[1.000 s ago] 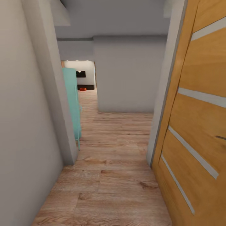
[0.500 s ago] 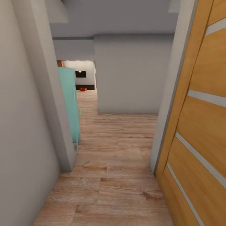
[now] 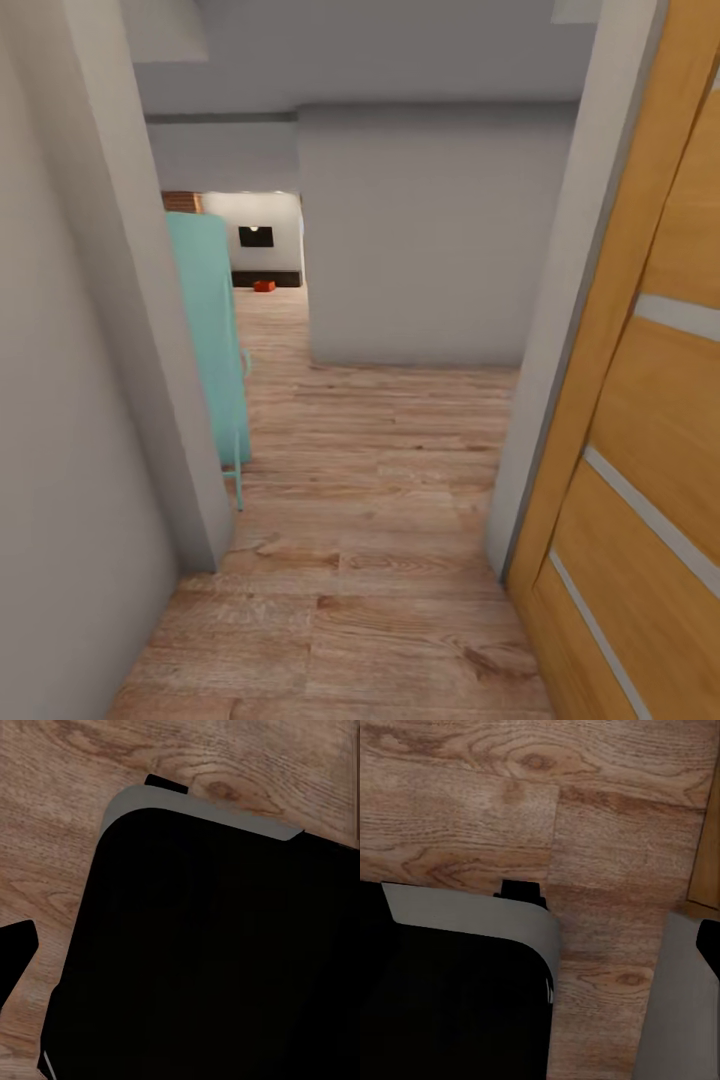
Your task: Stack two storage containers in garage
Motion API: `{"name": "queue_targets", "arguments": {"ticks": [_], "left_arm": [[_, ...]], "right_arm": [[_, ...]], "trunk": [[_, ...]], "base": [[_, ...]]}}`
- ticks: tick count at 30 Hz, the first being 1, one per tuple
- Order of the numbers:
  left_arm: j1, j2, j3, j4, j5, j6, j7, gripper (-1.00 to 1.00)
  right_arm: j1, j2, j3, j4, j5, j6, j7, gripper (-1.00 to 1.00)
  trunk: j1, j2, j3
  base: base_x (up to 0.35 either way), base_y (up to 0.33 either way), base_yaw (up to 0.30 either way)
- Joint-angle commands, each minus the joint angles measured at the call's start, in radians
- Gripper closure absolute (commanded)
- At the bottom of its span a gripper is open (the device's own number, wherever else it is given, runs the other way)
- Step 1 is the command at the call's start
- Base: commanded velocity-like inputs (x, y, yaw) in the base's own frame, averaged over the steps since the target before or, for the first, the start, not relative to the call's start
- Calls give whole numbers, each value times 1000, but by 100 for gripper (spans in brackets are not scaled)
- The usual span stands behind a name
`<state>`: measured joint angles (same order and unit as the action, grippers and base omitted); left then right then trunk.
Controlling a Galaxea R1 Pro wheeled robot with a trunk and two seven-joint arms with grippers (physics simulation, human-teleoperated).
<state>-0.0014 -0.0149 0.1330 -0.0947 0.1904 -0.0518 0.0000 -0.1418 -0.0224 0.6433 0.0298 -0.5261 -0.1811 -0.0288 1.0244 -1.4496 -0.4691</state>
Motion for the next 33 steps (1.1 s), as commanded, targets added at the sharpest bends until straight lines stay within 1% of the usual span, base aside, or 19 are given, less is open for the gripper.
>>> {"name": "queue_targets", "arguments": {"ticks": [1, 19, 33], "left_arm": [[0, 0, 7, 0, 1, -2, 0, -100], [0, 0, 7, 0, 1, -4, 0, -100], [0, 0, 7, 0, 1, -4, 0, -100]], "right_arm": [[-1, 0, 8, 2, -7, -5, 0, -100], [-1, 0, 9, 2, -6, -5, 0, -100], [-1, 0, 9, 2, -6, -3, 1, -100]], "trunk": [[1, 0, -1], [1, 0, -1], [1, 0, -1]], "base": [[324, 0, 0], [324, 4, 0], [317, 122, 0]]}}
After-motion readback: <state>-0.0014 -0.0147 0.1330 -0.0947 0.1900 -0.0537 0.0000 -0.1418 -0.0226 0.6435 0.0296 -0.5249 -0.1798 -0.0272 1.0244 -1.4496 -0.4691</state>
